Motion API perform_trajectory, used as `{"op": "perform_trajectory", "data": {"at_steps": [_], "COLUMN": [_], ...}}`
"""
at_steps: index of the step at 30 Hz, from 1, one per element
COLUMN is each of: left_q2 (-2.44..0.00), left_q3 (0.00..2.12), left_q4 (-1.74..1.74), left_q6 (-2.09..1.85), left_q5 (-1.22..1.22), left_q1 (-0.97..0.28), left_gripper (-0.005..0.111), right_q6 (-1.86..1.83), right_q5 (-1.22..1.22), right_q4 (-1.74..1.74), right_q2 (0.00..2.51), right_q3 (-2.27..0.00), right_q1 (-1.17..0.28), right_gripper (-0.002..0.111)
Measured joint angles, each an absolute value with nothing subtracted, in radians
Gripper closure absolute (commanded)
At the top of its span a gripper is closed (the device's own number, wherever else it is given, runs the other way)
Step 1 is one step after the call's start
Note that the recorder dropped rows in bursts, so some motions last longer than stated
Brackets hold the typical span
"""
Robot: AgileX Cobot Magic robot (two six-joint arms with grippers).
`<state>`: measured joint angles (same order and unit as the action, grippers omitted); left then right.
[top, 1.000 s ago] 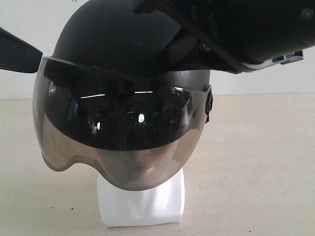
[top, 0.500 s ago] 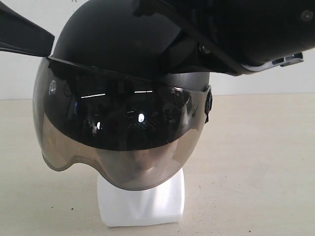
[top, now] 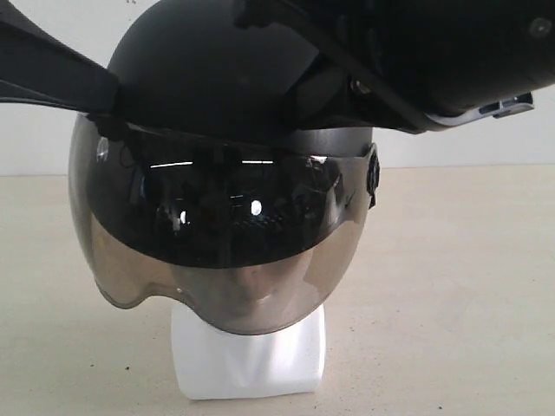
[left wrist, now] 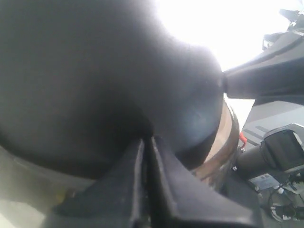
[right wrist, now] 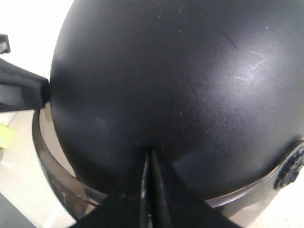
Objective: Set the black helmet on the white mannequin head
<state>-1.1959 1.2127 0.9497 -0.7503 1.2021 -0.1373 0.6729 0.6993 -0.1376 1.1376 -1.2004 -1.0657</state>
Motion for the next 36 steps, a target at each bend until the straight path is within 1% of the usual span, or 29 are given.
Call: {"op": "perform_trajectory", "data": {"at_steps": [6,18,25,36], "left_q2": [-1.18,-1.177,-1.181,-1.18], "left_q3": [1.152,1.147,1.136,1.133], "left_q4": [0.888,0.862,0.822,0.811], "left_q6": [-0.722,-0.716,-0.709,-0.709], "left_q5": [1.207,1.219,1.242,1.244], "left_q1": [-0.199,-0.205,-0.206,-0.206], "left_gripper": [0.102,0.102,0.102,0.102], "right_q6": [0.664,0.661,0.661,0.661], "right_q5": [0.722,0.771,0.866,0.881], "right_q4": [-0.103,-0.088,-0.083,-0.082], "right_q2": [1.139,1.139,1.165,1.175], "right_q3": [-1.202,-1.204,-1.204,-1.204], "right_q1": [-1.066,-1.067,-1.067,-1.067], "right_gripper": [0.108,0.108,0.108,0.108]}}
